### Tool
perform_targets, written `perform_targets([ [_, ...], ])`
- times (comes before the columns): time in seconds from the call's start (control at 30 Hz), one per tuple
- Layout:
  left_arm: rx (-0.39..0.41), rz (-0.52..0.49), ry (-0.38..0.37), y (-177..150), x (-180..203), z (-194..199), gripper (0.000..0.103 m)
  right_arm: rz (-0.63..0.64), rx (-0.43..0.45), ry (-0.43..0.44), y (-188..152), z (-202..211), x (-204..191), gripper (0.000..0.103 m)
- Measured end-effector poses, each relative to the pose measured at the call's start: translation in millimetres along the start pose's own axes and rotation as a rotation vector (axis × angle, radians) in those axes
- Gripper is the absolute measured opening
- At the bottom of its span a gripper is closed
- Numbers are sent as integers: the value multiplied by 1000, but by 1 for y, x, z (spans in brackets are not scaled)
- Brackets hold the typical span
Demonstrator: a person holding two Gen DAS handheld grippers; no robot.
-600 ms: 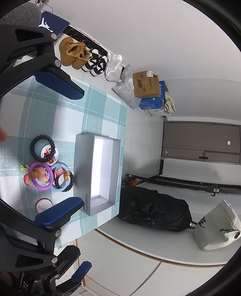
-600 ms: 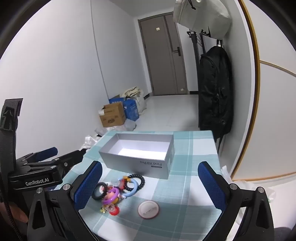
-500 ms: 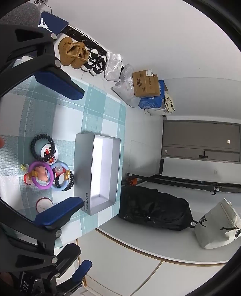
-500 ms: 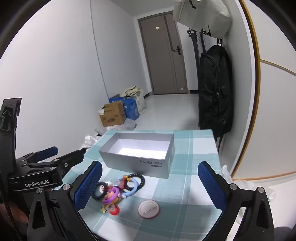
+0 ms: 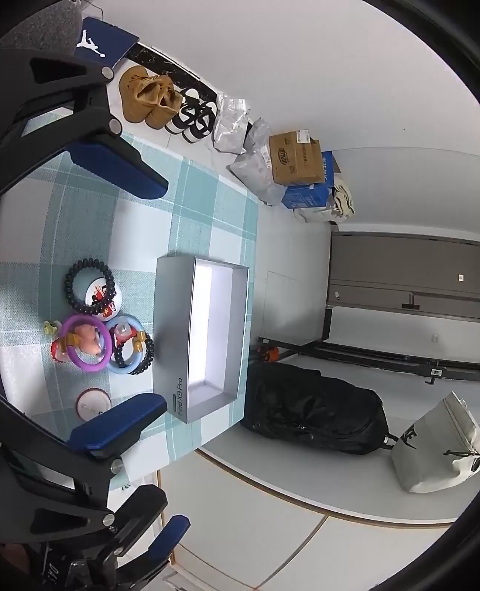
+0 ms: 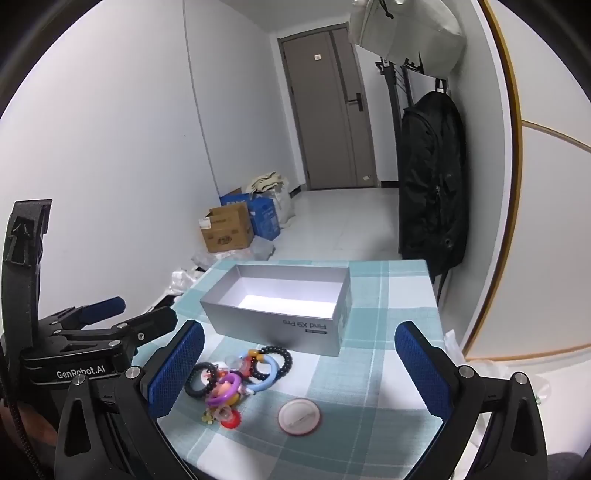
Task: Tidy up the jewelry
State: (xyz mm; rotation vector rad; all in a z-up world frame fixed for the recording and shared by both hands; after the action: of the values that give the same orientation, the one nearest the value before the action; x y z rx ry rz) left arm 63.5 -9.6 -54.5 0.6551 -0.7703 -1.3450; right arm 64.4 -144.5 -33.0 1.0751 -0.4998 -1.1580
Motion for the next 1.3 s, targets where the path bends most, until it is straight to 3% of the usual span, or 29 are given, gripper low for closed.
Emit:
perform_targets([
  [1.3,-41,15,-53,-4,3,-6,102,9,14,-11,4,4,0,103],
])
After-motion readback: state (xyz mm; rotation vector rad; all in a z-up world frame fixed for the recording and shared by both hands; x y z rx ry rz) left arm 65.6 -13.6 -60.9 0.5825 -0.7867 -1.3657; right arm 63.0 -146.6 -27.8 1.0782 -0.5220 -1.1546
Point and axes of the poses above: each gripper's, at about its wrist camera, not at the fingertips, and z roughly against the way its jaws point, x to its right, y to its top, the point moved 8 cm from there along -z, roughly the way its jaws point, and after that the axes turned 2 degrees about x, right-handed, at the moved point
